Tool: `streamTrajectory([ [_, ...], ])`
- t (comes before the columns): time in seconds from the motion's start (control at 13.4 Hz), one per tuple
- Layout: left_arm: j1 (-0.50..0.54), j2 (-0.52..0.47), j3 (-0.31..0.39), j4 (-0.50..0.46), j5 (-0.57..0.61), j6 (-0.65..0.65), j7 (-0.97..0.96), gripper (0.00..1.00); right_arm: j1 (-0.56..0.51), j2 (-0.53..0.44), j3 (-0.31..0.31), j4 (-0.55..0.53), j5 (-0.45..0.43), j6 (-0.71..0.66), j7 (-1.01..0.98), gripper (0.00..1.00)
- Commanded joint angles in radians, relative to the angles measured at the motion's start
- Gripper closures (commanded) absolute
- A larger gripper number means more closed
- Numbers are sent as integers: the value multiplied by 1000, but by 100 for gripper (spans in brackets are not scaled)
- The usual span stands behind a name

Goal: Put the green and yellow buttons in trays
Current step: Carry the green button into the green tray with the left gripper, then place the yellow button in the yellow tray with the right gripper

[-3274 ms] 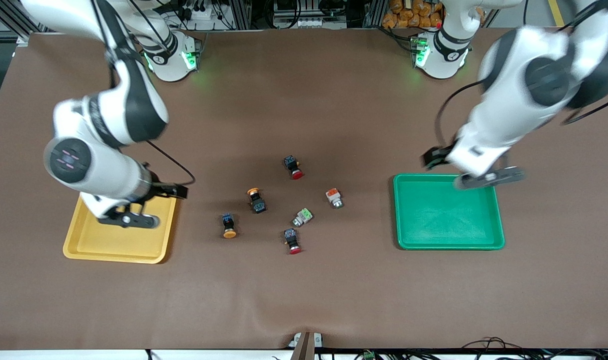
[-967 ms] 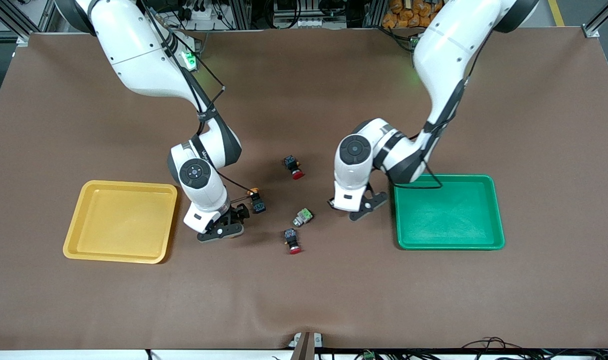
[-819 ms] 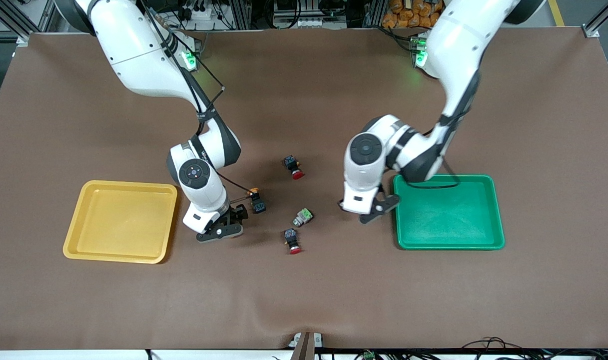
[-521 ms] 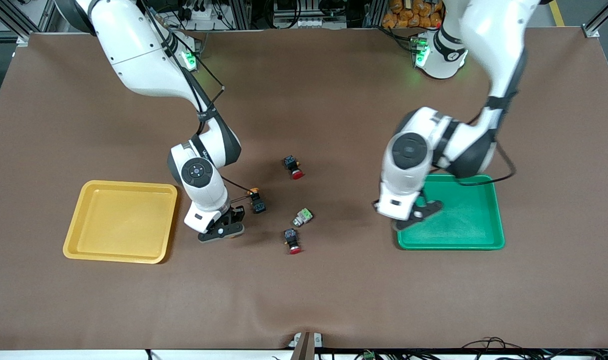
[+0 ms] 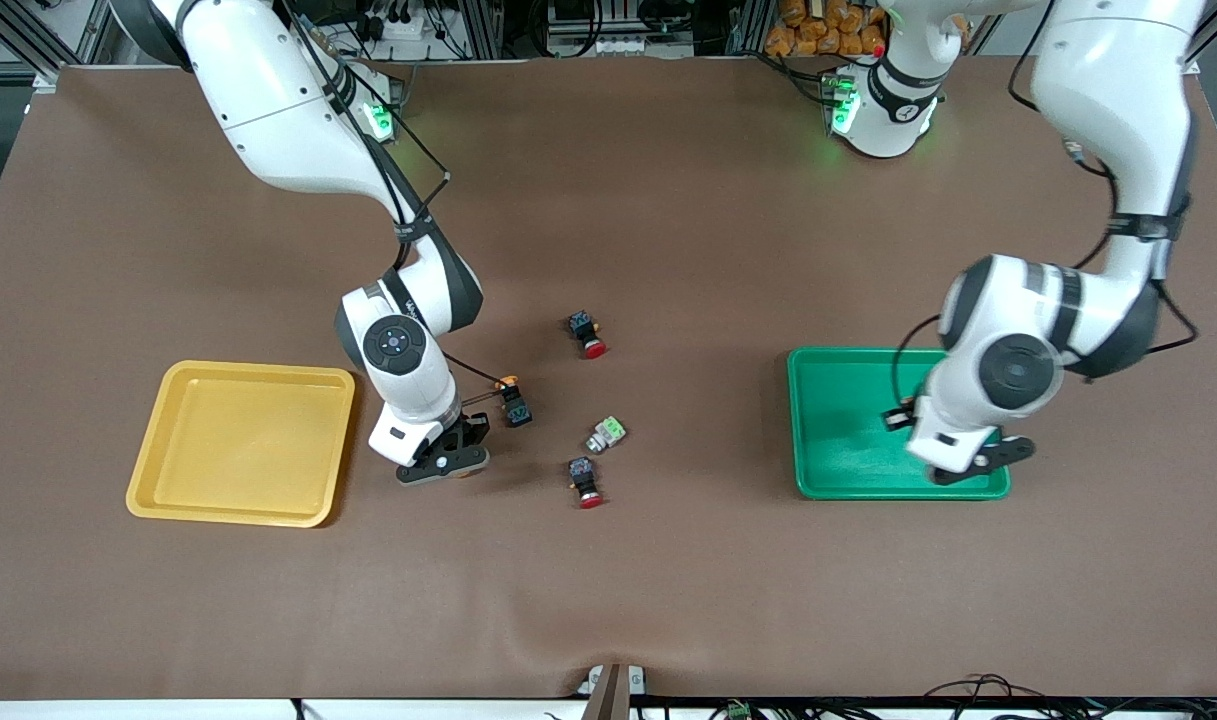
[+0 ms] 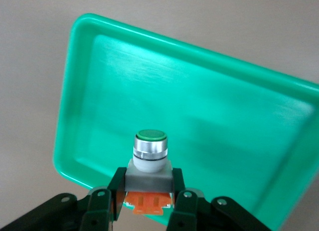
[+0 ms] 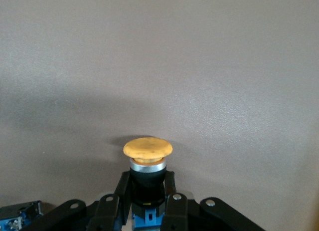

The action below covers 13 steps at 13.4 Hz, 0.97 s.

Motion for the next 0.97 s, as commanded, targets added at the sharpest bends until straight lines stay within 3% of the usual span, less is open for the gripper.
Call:
streamTrajectory([
  [0.0,53,-20,-13,-80,-15,65,61,100,-6,-28,-2,-11,-28,-10,26,100],
  [0.22,105,3,-11,-108,-15,142,89,100,-15,-80,-7,-2,-28,-59,26,100],
  [0.45,119,17,-11,-106,-15,163,104,100,-32,-143,-77,-4,-28,-146,12,100],
  [0.52,120,23,-11,-105,-15,166,104,75,-37,-163,-103,-7,-28,-191,14,100],
  [0.6,120,32,-11,-102,-15,168,104,25,-48,-182,-129,-7,-28,-235,12,100],
  [0.67,122,33,-11,-100,-15,171,104,0,-63,-206,-151,-7,-28,-275,12,100],
  [0.89,111,4,-23,-99,-23,169,88,0,-141,-248,-209,-4,-28,-372,-52,100],
])
